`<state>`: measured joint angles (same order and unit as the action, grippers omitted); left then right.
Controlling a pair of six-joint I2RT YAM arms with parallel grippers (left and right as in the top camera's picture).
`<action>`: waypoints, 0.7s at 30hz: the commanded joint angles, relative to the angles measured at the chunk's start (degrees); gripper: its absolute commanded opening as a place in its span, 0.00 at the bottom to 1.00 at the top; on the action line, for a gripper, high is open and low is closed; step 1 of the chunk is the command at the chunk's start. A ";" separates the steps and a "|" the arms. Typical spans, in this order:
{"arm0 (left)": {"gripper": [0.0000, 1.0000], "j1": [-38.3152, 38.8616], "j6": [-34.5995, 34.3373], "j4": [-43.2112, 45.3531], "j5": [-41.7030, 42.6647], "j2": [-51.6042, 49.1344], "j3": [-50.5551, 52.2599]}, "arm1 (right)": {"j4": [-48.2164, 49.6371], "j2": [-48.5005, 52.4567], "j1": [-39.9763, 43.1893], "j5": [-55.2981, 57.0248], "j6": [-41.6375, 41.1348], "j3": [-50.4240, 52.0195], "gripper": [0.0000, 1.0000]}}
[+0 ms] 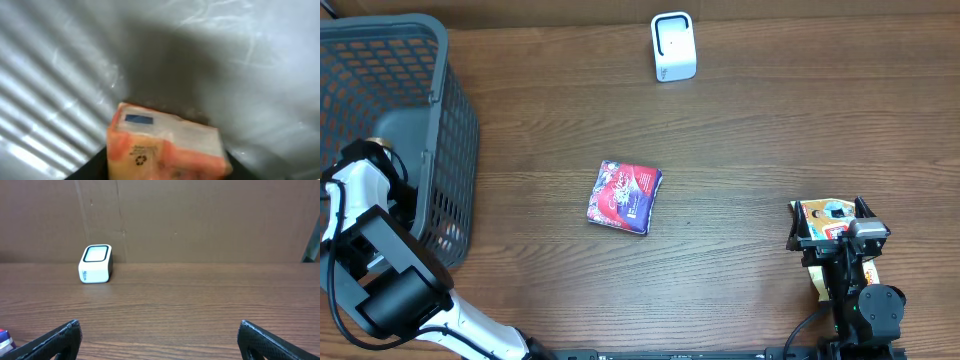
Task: Scan the item barcode
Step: 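Move the left gripper back into the basket toward the orange box, then grasp the small orange box and lift it out of the basket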
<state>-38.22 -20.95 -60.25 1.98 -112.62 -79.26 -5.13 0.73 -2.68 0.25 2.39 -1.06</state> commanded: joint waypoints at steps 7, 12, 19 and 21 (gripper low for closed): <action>0.04 0.37 0.17 -0.42 -0.46 -0.39 -3.21 | 0.37 -0.57 -0.31 0.11 0.26 0.61 1.00; 0.04 0.37 0.17 -5.20 -0.44 -0.39 -12.50 | 0.37 -0.57 -0.31 0.11 0.26 0.61 1.00; 0.04 0.37 0.17 -16.48 2.91 -0.04 -35.39 | 0.37 -0.57 -0.31 0.11 0.26 0.61 1.00; 0.04 0.39 0.20 -20.00 7.21 -0.04 -42.75 | 0.37 -0.57 -0.31 0.13 0.26 0.61 1.00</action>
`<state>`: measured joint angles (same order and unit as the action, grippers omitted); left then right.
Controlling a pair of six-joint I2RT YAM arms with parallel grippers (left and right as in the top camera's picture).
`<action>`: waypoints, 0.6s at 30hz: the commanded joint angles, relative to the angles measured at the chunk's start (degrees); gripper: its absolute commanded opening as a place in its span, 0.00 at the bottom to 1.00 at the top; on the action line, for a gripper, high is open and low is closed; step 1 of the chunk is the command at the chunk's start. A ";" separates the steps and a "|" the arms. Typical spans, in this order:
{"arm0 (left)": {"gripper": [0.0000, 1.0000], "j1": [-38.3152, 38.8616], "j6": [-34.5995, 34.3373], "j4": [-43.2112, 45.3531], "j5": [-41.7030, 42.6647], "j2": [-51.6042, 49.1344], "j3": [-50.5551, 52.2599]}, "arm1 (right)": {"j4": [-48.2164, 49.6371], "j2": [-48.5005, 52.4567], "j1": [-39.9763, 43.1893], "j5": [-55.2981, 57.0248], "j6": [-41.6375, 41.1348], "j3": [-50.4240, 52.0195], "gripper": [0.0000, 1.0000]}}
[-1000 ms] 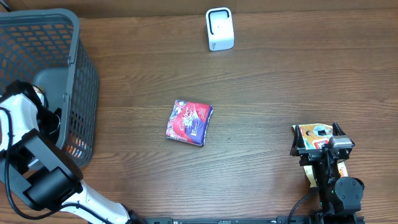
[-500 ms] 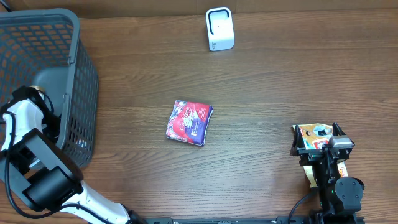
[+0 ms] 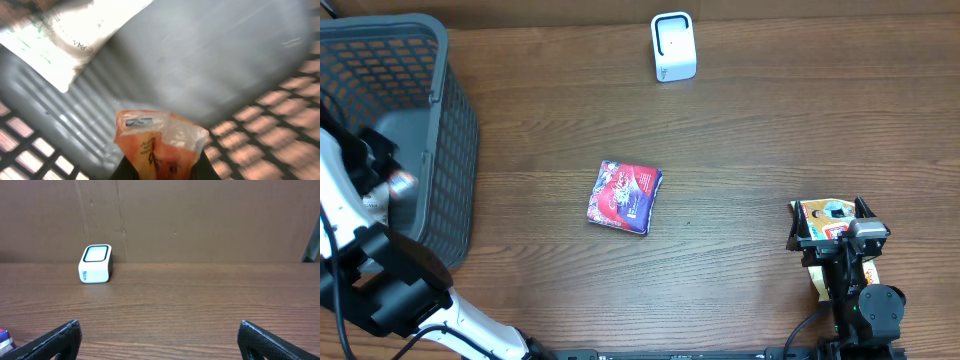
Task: Scan the item barcode
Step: 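Grasp the small orange box and lift it out of the basket, then carry the orange box toward the scanner and release it on the table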
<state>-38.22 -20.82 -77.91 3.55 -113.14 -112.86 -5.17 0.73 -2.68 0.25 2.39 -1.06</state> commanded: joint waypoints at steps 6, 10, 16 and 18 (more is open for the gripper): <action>0.04 3.02 1.09 -11.04 32.24 0.59 -26.03 | 0.44 -0.57 -0.31 0.11 0.24 0.61 1.00; 0.04 10.14 4.24 -13.73 38.40 0.98 -30.03 | 0.42 -0.57 -0.31 0.13 0.26 0.61 1.00; 0.04 24.68 6.27 -12.81 31.76 1.05 -30.16 | 0.42 -0.57 -0.31 0.11 0.26 0.61 1.00; 0.04 29.51 6.27 -12.44 28.48 1.05 -30.16 | 0.42 -0.57 -0.31 0.11 0.24 0.61 1.00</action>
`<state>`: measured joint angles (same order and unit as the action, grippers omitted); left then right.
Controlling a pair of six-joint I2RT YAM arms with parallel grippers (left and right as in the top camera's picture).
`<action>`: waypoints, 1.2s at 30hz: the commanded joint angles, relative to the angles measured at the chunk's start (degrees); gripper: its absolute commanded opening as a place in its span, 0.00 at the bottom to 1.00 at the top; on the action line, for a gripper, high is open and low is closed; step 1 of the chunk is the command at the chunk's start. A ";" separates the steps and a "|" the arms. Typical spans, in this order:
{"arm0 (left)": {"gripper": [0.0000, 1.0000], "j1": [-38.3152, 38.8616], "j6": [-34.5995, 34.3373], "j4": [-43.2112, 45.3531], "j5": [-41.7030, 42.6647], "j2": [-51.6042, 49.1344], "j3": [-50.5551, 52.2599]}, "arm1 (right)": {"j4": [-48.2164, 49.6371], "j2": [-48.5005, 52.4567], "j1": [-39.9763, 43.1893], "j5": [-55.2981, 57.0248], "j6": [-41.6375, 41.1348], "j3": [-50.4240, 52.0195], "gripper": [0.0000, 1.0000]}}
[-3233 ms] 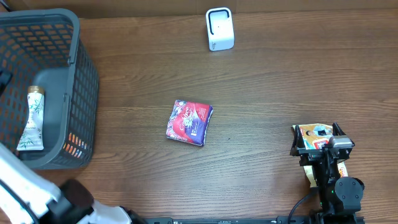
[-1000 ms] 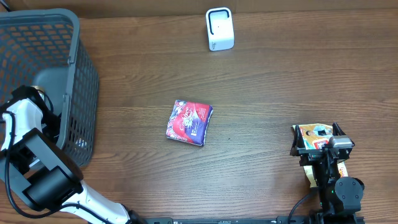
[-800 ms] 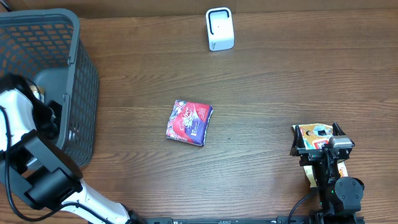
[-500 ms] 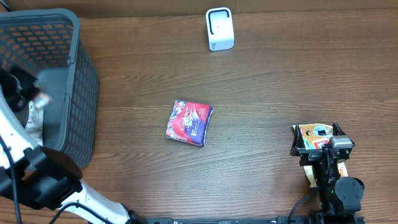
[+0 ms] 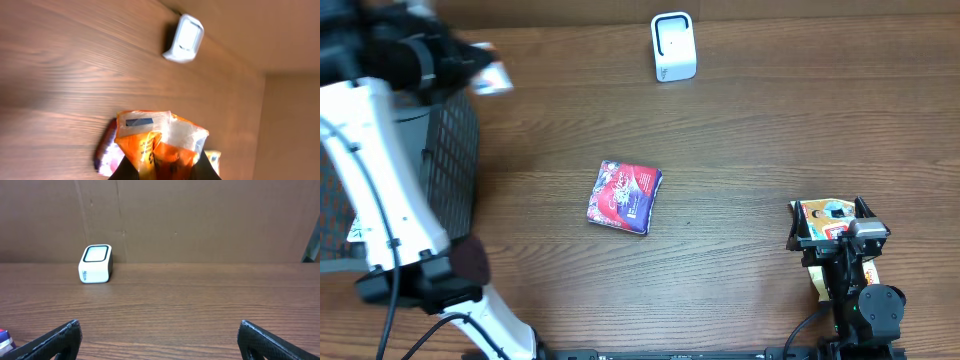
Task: Scan the item barcode
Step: 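Carry the orange box toward the scanner and release it on the table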
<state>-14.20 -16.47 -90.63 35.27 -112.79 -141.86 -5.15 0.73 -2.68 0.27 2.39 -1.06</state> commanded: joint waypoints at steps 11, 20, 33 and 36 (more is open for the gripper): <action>0.04 32.24 -5.70 3.91 -24.33 -1.20 11.43 | 0.39 -0.57 -0.31 0.09 0.24 0.61 1.00; 0.04 43.95 -8.90 17.40 -23.56 -8.63 29.09 | 0.39 -0.57 -0.31 0.09 0.24 0.61 1.00; 0.71 45.75 -5.20 17.03 -23.21 -13.94 28.26 | 0.39 -0.57 -0.31 0.09 0.26 0.61 1.00; 0.73 44.52 -4.85 14.10 -23.21 -13.92 24.74 | 0.39 -0.57 -0.31 0.09 0.26 0.61 1.00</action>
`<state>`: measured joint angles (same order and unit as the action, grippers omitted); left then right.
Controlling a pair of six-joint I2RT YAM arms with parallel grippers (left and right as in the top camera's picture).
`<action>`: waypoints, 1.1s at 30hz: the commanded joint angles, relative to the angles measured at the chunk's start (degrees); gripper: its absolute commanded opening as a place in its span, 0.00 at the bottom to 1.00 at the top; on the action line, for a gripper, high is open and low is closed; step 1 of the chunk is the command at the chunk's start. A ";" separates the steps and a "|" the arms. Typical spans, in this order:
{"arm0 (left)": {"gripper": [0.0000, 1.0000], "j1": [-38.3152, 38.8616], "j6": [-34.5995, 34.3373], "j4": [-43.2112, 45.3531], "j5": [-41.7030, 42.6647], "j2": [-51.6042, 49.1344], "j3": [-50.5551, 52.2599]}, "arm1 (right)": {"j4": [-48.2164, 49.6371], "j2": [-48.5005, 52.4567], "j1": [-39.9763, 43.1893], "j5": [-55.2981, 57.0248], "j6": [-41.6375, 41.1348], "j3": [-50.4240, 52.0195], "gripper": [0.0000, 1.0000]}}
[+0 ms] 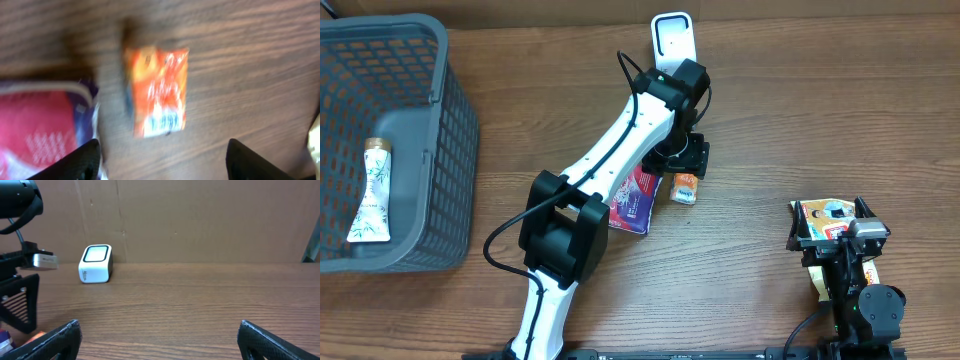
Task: Scan the item barcode
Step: 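Carry the orange box toward the scanner and release it on the table, then move the left gripper back into the basket over the white tube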
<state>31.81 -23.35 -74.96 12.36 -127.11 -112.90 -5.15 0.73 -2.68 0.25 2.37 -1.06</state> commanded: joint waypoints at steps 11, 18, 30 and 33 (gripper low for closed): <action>0.83 -8.52 3.67 -18.40 -1.92 0.46 -32.44 | 0.39 -0.57 -0.31 0.11 0.28 0.61 1.00; 0.94 -15.82 5.14 -21.86 -3.85 3.23 -42.73 | 0.39 -0.57 -0.31 0.11 0.28 0.61 1.00; 1.00 -41.70 7.13 -21.86 -3.98 14.62 -42.73 | 0.39 -0.57 -0.31 0.11 0.28 0.61 1.00; 1.00 -48.78 7.10 -21.86 -3.96 14.99 -42.73 | 0.39 -0.57 -0.31 0.11 0.28 0.61 1.00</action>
<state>-12.34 -17.72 -96.55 8.78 -114.10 -154.56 -5.15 0.73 -2.68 0.27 2.39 -1.06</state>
